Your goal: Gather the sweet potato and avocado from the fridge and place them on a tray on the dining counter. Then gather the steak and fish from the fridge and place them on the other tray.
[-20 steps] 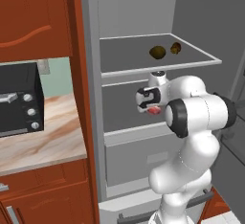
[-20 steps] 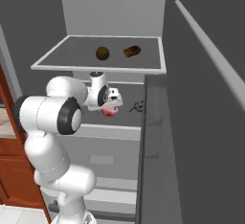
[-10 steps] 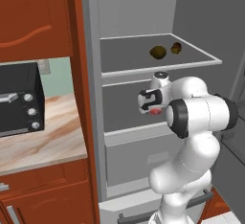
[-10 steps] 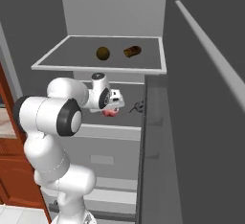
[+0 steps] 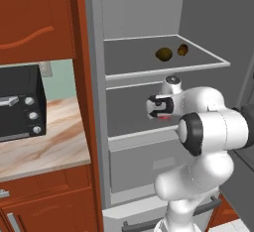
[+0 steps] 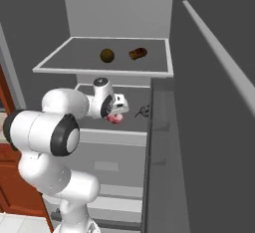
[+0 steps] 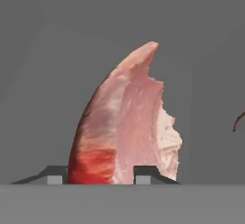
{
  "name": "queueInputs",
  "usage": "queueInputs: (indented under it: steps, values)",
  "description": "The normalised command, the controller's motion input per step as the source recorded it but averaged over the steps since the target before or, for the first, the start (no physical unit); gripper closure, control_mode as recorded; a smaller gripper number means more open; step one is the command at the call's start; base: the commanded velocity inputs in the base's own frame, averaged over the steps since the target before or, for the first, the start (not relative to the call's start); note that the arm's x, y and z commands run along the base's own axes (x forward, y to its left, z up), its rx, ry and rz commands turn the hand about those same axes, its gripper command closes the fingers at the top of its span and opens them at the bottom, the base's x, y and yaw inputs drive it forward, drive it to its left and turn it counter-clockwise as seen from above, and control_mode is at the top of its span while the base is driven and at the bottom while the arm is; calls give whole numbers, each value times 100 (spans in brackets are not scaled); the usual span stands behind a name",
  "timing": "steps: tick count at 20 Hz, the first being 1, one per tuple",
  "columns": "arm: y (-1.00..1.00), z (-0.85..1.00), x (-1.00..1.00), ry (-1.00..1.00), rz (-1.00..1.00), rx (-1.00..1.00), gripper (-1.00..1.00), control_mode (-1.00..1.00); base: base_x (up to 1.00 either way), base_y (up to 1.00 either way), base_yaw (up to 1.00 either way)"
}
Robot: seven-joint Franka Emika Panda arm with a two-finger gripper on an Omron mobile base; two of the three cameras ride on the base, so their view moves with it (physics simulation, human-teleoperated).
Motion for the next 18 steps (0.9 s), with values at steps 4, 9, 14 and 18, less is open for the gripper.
queueInputs:
  steps: [4, 9, 14, 18]
  values:
    - [11, 5, -83, -11, 0, 0, 100, -100, 0, 0, 0]
    - [4, 30, -67, -10, 0, 0, 100, -100, 0, 0, 0]
    - [3, 55, -28, -6, 0, 0, 100, -100, 0, 0, 0]
    - [5, 58, -18, 0, 0, 0, 100, -100, 0, 0, 0]
